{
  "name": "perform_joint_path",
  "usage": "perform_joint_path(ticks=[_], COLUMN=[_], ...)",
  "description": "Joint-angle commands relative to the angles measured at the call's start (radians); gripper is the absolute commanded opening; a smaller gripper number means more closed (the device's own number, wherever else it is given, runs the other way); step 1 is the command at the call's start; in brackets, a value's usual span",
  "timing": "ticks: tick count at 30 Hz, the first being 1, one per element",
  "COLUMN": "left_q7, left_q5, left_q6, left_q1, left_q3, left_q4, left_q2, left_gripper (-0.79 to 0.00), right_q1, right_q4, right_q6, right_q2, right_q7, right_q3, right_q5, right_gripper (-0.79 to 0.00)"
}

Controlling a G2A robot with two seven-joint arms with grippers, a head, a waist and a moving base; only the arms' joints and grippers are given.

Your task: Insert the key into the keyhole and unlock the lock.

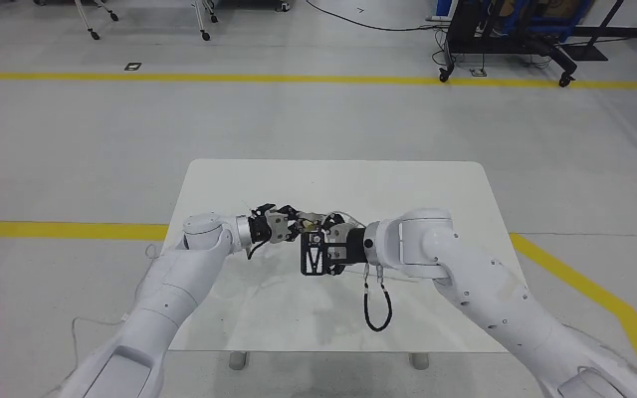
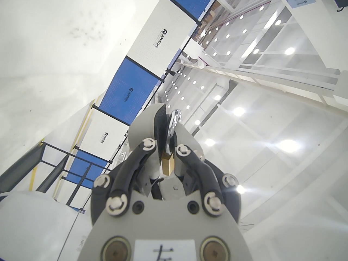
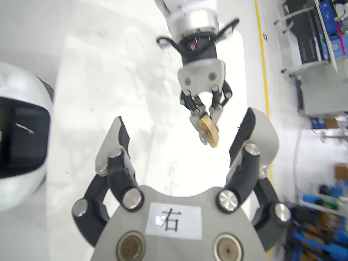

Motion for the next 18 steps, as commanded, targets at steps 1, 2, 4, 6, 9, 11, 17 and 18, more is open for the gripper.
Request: perform_joint_path(ticks=[1,2,4,6,9,11,17,18], left_q7=[0.002,0.0,-0.004,-0.005,-0.009,-0.012,-0.025,-0.027], left_q5=[0.003,0.004,0.014,0.029,0.048,0.063,0.068,0.07], left_q6=[0.001,-0.002,-0.018,-0.041,-0.082,-0.109,-0.14,-0.142], left_q1=[0.001,0.002,0.004,0.003,0.005,0.006,0.011,0.011], left_q3=[-0.001,-0.001,-0.001,-0.002,-0.007,-0.01,-0.018,-0.018], left_q4=[-0.003,-0.007,-0.014,-0.02,-0.029,-0.035,-0.047,-0.048], left_q2=[0.0,0.0,0.001,0.002,0.004,0.006,0.007,0.007], left_gripper=[-0.785,-0.785,-0.785,-0.785,-0.785,-0.785,-0.785,-0.785], right_q1=[-0.006,-0.002,0.008,0.011,0.019,0.02,0.011,0.009], right_q4=[0.051,0.076,0.111,0.135,0.151,0.16,0.177,0.179], right_q6=[-0.076,-0.105,-0.107,-0.08,-0.044,-0.024,0.017,0.029], right_q2=[0.004,0.005,0.004,0.002,0.001,0.0,0.005,0.006], right_q7=[-0.036,-0.024,0.007,0.014,0.054,0.057,0.054,0.063], right_q3=[0.01,0.009,0.001,0.0,-0.002,0.003,0.033,0.035], right_q5=[0.1,0.13,0.182,0.236,0.269,0.304,0.348,0.348], right_gripper=[-0.785,-0.785,-0.785,-0.785,-0.785,-0.785,-0.785,-0.785])
